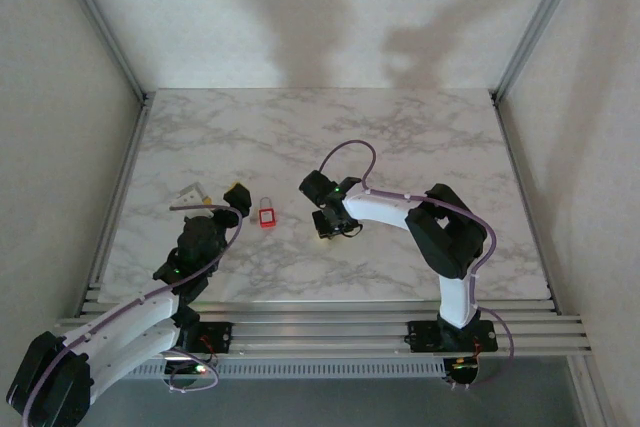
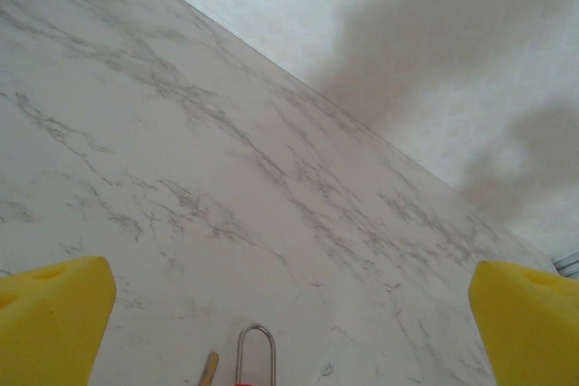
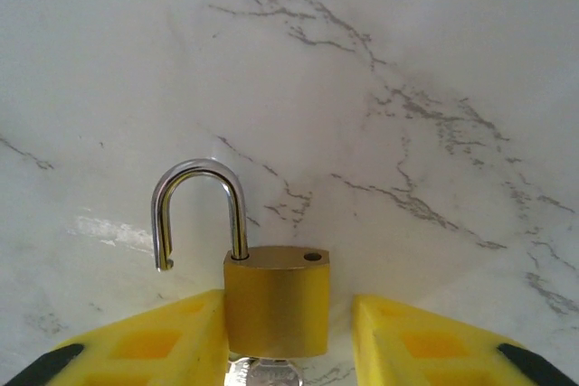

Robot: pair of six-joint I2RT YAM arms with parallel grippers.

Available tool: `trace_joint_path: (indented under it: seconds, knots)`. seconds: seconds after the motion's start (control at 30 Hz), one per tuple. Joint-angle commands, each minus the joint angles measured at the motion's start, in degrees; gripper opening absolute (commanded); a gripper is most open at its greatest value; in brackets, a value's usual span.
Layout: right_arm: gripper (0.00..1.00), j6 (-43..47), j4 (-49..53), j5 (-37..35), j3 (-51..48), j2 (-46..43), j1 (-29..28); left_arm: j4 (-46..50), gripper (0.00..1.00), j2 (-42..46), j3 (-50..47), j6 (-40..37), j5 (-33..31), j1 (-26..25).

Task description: Lock with the key

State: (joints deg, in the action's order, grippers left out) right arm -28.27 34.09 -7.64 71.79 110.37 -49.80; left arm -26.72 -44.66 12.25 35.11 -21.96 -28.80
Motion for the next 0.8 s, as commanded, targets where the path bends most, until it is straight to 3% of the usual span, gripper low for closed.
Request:
trace_joint_path:
  seconds: [0.0, 0.4, 0.77]
  knots:
    - [0.37, 0.62, -0.81, 1.4, -1.16, 1.28, 0.49, 0.83, 1.0, 0.01, -0.47, -0.13, -1.07, -0.5]
    - [0.27, 2.03, -1.46, 4.68, -1.89, -0.47, 0.67, -0.41, 1.0, -1.98, -0.3, -0.4, 1.23, -0.56]
    - [0.25, 3.63, -1.66, 9.68, -2.36, -4.48, 1.64, -3.63, 0.99, -6.15, 0.01, 1.69, 8.73, -0.56]
